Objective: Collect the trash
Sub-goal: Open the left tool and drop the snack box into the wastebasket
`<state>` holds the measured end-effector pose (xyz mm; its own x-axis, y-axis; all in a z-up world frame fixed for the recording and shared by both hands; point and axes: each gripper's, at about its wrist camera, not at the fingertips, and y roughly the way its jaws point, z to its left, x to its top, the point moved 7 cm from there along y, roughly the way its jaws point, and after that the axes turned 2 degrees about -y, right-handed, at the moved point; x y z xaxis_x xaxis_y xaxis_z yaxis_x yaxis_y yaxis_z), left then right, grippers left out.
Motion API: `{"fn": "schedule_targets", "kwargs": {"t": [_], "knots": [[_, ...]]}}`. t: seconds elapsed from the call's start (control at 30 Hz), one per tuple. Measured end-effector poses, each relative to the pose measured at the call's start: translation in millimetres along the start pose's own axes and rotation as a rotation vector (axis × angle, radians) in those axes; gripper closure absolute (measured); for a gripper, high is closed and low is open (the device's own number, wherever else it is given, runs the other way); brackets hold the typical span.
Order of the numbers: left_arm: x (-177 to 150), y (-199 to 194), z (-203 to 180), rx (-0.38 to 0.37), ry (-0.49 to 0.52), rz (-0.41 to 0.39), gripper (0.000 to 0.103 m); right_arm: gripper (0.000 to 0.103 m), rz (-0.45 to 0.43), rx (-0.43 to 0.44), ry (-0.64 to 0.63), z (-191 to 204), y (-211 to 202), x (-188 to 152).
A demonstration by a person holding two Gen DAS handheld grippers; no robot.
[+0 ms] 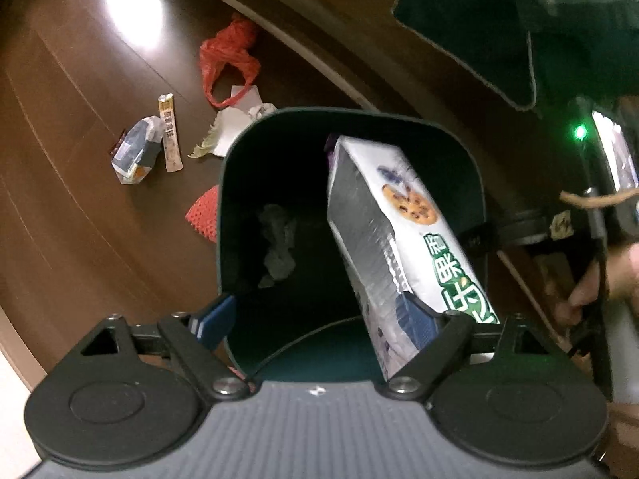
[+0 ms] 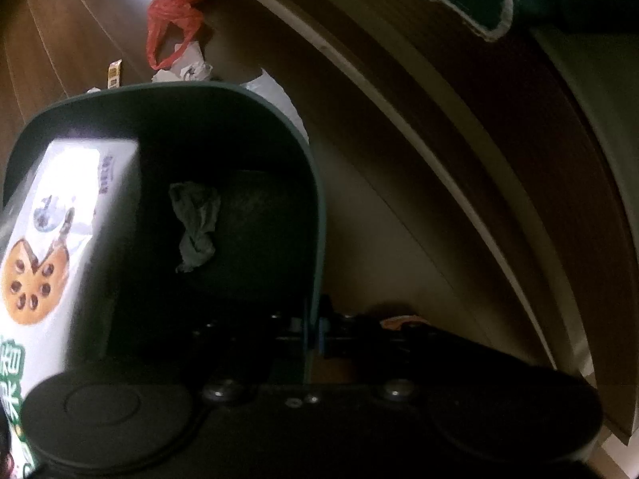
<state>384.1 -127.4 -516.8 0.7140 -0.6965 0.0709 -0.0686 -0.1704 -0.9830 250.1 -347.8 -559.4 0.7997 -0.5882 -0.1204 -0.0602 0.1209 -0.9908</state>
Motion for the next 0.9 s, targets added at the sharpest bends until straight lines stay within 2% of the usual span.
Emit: {"fn": "schedule_targets", "kwargs": {"t": [0.13,0.23,0.3,0.33,0.37,0.43,0.5,0.63,0.67,0.83,0.9], "knots": [[-1.6,-11.1,1.7,0.014,-0.012,-0.030,0.015,0.099,-0.002,0.002,-0.004,-1.0,-1.7,-1.5],[5.0,-10.0,9.8,-0.086,-0.108,0.003,0.015,0.099,0.000,0.006,0.003,-1.8,-1.8,-1.5],[7.9,3.9,16.4,-0.151,-0.190,0.078,0.006,0.099,0.001,0.008,0.004,-2.2,-1.9,-1.0],[8.0,15.7,18.2,-0.197,-0.237,0.128,0.006,0.099,0.001,0.009,0.005,-2.3,-1.8,-0.8],[8.0,21.5,18.6,-0.196,-0.248,0.143,0.006,0.099,0.000,0.011,0.006,-2.6,-1.9,-0.8],[9.4,22.5,17.3,-0.144,-0.214,0.116,0.006,0.099,0.000,0.018,0.008,-3.4,-2.2,-1.0],[9.4,20.4,19.7,-0.152,-0.232,0.104,0.006,0.098,0.001,0.023,0.012,-4.2,-2.4,-0.8],[7.6,19.0,55.9,-0.184,-0.456,0.095,0.006,0.098,0.011,0.040,0.033,-7.2,-1.7,0.6],[6.9,19.9,61.9,-0.186,-0.486,0.099,0.006,0.098,0.013,0.042,0.034,-7.8,-1.5,1.0],[12.0,23.8,61.8,-0.047,-0.402,0.092,0.006,0.096,0.026,0.094,0.066,-13.6,-4.1,-3.1],[10.3,33.5,57.4,-0.019,-0.389,0.133,0.006,0.095,0.021,0.114,0.071,-15.2,-5.4,-5.8]]}}
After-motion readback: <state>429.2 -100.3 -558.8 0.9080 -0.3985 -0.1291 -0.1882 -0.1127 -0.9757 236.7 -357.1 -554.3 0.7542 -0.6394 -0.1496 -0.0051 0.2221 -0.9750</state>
